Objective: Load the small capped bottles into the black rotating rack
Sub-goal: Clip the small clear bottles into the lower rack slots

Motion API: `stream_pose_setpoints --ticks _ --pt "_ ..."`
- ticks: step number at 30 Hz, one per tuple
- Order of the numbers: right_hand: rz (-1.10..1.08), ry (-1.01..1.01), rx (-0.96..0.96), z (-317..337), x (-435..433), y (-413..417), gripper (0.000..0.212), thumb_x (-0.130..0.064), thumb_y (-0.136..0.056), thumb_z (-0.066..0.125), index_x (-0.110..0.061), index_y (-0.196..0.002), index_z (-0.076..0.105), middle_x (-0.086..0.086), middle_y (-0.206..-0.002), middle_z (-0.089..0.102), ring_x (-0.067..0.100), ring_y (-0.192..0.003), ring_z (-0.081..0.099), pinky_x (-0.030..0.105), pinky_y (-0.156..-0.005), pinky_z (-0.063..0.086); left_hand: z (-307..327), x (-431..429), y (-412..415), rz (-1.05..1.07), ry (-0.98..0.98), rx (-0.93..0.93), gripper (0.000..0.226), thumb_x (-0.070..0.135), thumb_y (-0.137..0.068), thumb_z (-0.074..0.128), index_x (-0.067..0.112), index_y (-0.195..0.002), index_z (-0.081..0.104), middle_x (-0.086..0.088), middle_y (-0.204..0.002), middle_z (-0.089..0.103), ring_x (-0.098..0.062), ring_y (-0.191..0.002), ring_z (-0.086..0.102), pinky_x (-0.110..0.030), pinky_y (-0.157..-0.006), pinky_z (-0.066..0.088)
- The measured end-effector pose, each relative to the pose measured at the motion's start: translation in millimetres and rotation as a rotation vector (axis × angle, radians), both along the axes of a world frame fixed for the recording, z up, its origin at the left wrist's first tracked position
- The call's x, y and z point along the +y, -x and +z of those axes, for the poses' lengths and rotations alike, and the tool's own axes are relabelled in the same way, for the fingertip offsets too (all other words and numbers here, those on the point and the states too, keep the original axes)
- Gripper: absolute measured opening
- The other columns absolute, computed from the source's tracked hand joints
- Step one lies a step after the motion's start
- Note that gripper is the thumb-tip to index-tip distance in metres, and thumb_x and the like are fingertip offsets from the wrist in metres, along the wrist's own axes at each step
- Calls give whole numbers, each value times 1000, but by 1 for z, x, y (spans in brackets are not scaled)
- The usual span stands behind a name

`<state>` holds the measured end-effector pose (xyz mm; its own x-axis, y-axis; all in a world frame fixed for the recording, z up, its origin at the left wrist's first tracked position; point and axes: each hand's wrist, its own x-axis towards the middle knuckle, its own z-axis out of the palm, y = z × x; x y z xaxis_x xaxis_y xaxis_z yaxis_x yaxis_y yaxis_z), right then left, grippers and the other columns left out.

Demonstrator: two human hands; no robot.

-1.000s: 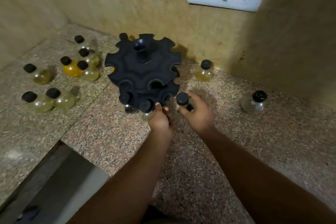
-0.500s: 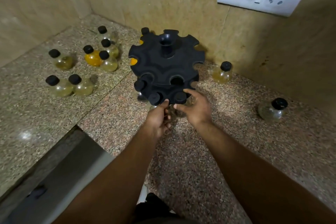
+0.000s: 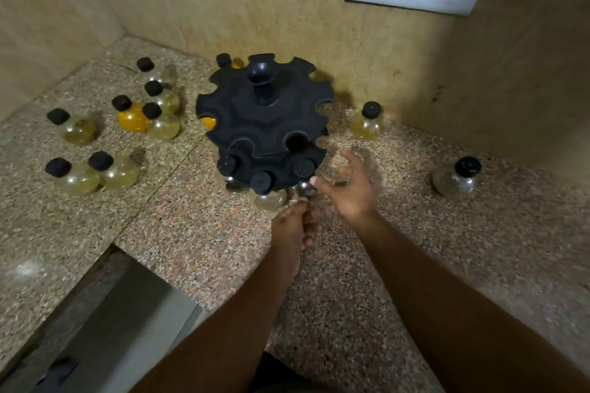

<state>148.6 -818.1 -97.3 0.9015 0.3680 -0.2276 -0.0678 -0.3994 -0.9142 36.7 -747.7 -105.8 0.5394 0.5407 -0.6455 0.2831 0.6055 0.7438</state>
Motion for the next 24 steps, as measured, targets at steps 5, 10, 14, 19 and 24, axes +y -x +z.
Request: stream_pose_setpoints --ticks 5,10,14,19,24 --pt "-216 82 40 -10 -66 -21 78 -45 -82 82 -32 -148 43 -2 -125 63 15 -109 61 32 -94 49 4 -41 -40 -273 -95 86 21 21 -100 55 11 -89 70 -7 -75 71 -13 -48 57 -16 -39 34" --pt "-426 142 32 -20 -121 -44 66 -44 -84 79 -27 -141 50 -1 -121 66 20 -110 64 35 -95 51 -2 -70 -90 -583 -496 60 14 20 -98 58 19 -98 72 4 -85 71 -14 -77 66 -20 -62 50" --pt "-625 160 -62 -22 -154 -61 51 -36 -84 81 -20 -127 58 -8 -107 67 20 -103 69 28 -83 49 -10 -88 -129 -902 -859 29 40 32 -93 64 21 -132 60 0 -123 64 -17 -113 60 -25 -91 45" --pt "-764 200 -187 -26 -176 -78 55 -35 -83 79 -18 -129 53 7 -127 56 27 -112 59 40 -88 51 -27 -98 -166 -1329 -1313 102 93 54 -80 73 17 -154 29 -14 -151 40 -34 -138 34 -44 -112 36" --pt "-645 218 -149 -28 -184 -101 67 -43 -85 77 -25 -143 47 7 -143 50 26 -129 50 34 -95 42 -28 -105 -191 -1608 -1347 351 118 65 -74 72 26 -159 0 -11 -167 -12 -39 -152 -9 -60 -116 25"
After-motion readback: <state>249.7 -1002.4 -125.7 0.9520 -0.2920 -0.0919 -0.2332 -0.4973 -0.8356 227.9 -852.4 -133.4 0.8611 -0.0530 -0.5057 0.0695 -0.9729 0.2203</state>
